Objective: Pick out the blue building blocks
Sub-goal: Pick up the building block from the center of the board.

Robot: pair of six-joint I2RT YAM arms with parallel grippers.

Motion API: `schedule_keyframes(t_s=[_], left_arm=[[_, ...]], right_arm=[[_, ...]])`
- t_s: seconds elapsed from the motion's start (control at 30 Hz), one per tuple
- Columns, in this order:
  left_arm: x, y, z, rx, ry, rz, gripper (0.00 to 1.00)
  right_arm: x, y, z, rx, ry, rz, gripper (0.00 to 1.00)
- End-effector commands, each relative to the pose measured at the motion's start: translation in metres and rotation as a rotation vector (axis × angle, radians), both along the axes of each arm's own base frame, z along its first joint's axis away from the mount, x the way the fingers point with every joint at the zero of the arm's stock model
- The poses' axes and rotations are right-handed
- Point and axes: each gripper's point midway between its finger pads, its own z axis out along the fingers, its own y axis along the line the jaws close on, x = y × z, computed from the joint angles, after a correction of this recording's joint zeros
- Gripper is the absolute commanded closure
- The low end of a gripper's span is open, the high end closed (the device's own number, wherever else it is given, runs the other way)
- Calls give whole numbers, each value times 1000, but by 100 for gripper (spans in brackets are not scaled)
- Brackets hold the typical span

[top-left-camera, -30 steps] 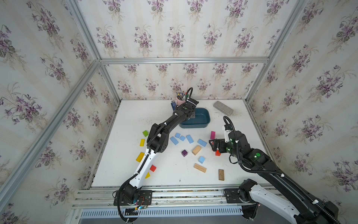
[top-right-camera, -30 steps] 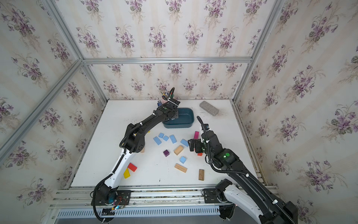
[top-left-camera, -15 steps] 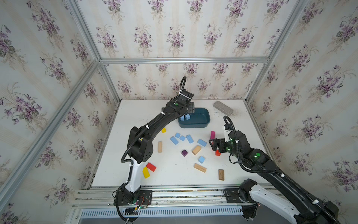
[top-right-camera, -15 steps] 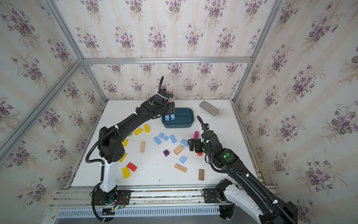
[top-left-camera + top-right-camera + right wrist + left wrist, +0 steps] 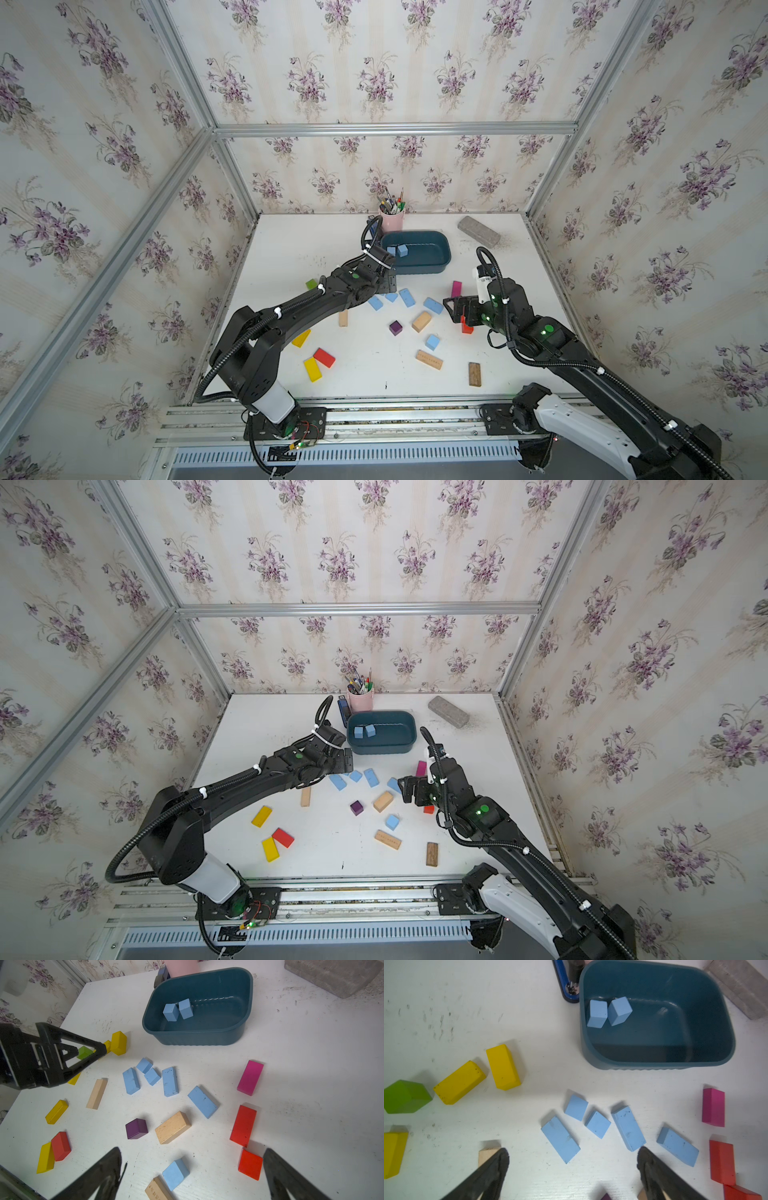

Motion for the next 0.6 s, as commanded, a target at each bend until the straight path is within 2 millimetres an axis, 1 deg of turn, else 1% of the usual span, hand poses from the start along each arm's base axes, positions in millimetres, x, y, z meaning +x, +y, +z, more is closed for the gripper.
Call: schedule_keyframes(t_s=[0.0, 0.13, 0.27, 0.37, 0.57], left_arm=[[2, 4, -10, -27, -16, 88, 4], [-1, 1, -35, -12, 33, 105, 6], [-2, -2, -55, 3, 76, 110, 8], [-1, -2, -64, 15, 90, 117, 11], [2, -1, -75, 50, 99, 119, 16]], right_arm=[[3, 10, 10, 51, -22, 21, 0], [0, 11, 11, 66, -20, 32, 0], [-3, 7, 8, 58, -18, 27, 0], [-6, 6, 4, 58, -14, 24, 0], [-6, 6, 1, 57, -7, 25, 0]])
